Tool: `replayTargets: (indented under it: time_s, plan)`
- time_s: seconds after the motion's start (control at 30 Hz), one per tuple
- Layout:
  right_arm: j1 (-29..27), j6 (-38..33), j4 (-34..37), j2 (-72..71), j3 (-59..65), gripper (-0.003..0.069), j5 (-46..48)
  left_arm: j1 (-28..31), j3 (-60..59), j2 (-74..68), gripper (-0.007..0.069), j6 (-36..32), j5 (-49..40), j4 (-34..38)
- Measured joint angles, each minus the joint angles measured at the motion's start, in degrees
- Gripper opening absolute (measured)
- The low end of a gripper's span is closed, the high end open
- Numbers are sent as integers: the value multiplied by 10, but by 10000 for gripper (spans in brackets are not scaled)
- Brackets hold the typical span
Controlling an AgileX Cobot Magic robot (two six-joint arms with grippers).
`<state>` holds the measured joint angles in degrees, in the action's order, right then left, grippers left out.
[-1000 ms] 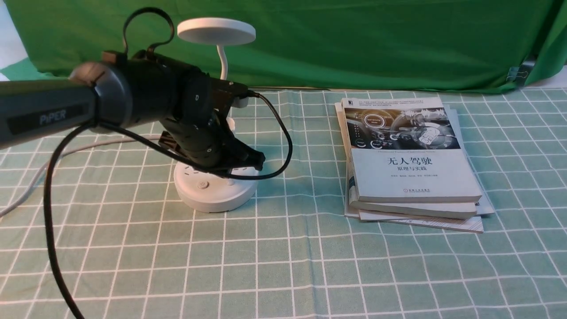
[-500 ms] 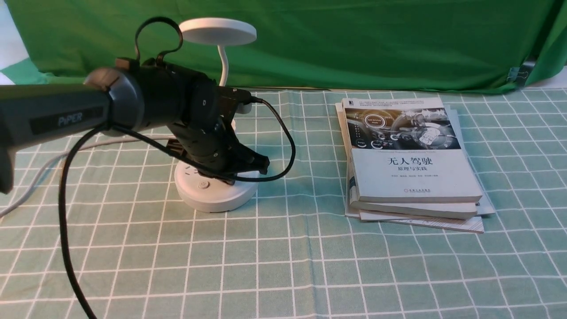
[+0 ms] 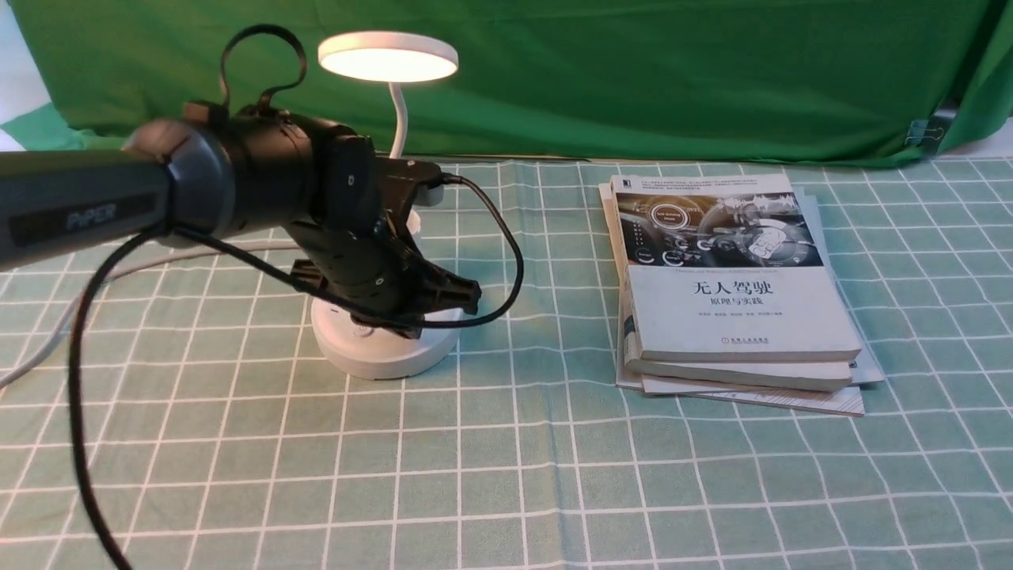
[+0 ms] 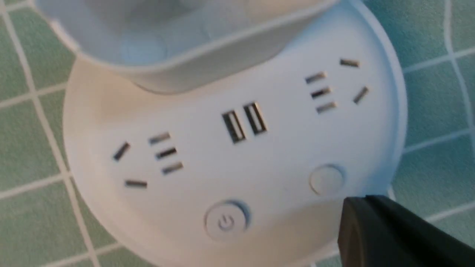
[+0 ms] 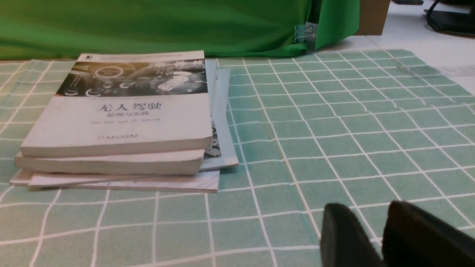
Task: Turn on the table lamp.
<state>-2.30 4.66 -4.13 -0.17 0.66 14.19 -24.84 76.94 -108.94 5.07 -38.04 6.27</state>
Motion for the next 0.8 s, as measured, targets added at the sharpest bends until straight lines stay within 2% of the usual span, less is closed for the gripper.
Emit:
replayTargets:
  time_s: [0.2,0.33,0.37,0.4,0.47,0.63,0.8]
  plan:
    - [0,1,0,0,0,238,0,0,-160,139,0,-32,49,72]
    - [0,1,0,0,0,238,0,0,-296,281,0,-116,124,192]
    - [0,1,0,0,0,238,0,0,-301,297,0,-121,128,198]
    - [0,1,0,0,0,238,0,0,-340,363,0,-161,157,244]
    - [0,1,0,0,0,238,0,0,-378,442,0,-200,188,283]
    - [0,1,0,0,0,238,0,0,-423,620,0,-226,217,301]
    - [0,1,0,0,0,238,0,0,-425,740,0,-230,216,295]
